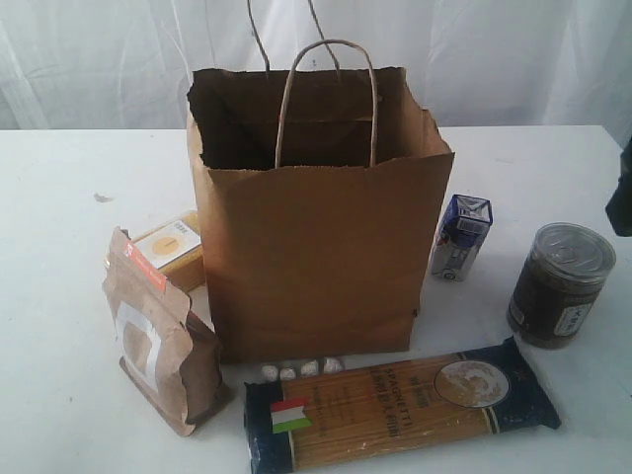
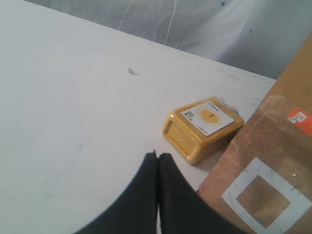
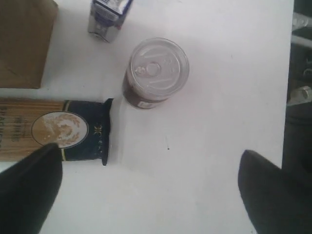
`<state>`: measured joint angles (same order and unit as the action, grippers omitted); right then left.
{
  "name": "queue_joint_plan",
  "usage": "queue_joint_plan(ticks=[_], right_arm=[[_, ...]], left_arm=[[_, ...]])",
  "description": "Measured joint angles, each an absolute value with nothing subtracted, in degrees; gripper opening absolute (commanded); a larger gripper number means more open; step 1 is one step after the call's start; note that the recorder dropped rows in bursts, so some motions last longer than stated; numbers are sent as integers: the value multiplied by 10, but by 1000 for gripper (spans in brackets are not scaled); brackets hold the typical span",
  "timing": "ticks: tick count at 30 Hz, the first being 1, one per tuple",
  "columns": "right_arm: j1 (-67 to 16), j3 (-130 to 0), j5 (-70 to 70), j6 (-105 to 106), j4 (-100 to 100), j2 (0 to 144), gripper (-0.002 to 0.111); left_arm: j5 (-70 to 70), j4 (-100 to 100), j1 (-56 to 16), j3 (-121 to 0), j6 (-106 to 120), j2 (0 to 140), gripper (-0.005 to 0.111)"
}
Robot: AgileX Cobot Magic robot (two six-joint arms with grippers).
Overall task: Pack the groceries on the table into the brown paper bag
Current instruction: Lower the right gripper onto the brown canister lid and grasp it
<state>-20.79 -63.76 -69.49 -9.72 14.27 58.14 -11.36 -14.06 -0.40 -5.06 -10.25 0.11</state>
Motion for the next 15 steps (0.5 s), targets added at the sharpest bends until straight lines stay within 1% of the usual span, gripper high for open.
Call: queue_joint_plan(ticks=[6, 15], right_arm=[[-115, -638, -651, -15, 51, 668, 90], [-68, -638, -601, 55, 24, 769, 90]], left_arm=[[-114, -141, -4, -51, -102, 1, 1], [-114, -141, -4, -51, -102, 1, 1]])
